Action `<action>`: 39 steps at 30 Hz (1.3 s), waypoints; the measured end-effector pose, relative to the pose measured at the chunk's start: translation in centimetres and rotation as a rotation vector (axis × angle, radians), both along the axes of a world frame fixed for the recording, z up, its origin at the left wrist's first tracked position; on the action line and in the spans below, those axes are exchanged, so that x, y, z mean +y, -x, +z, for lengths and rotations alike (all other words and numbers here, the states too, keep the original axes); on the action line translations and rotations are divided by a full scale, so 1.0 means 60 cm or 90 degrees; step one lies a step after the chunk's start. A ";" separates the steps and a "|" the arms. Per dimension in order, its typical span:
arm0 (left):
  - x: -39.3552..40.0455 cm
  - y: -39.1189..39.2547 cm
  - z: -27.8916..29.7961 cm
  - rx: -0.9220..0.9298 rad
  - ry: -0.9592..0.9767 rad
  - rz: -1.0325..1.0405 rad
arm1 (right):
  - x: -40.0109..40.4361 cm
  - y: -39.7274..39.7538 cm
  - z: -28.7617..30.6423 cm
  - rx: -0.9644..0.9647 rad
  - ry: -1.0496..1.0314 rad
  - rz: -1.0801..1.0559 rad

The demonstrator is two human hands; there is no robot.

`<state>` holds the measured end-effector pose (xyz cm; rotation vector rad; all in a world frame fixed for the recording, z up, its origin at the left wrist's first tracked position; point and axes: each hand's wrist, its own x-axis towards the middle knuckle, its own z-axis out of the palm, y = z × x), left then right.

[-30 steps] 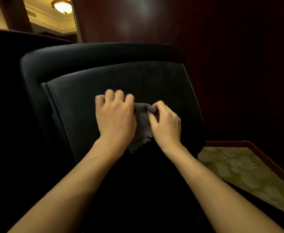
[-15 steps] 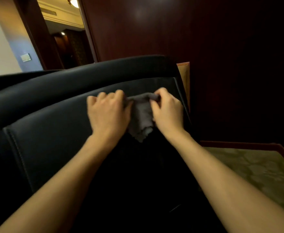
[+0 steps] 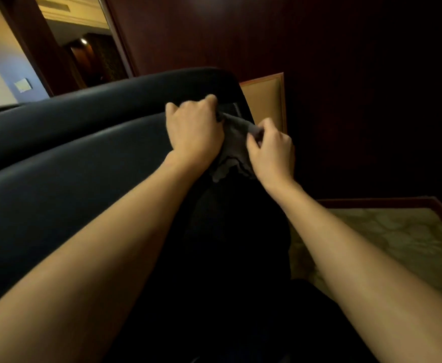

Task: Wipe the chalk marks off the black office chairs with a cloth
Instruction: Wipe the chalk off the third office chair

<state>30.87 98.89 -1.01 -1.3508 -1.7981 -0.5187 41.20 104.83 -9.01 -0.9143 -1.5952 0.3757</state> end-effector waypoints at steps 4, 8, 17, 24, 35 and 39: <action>-0.027 -0.034 -0.098 0.125 0.098 -0.047 | -0.039 -0.039 -0.123 0.013 0.009 0.000; -0.073 -0.036 -0.192 0.170 0.199 -0.101 | -0.080 -0.066 -0.214 -0.039 -0.006 -0.031; -0.205 0.041 -0.151 0.187 0.156 -0.010 | -0.156 0.007 -0.151 0.009 -0.005 0.060; -0.316 0.073 -0.258 0.224 0.192 -0.021 | -0.259 0.055 -0.235 -0.029 -0.017 0.116; -0.489 0.037 -0.511 -0.330 0.145 -0.057 | -0.323 -0.025 -0.423 -0.183 0.186 0.341; -0.525 0.037 -0.576 -0.354 0.143 -0.061 | -0.350 -0.004 -0.451 -0.289 0.084 0.373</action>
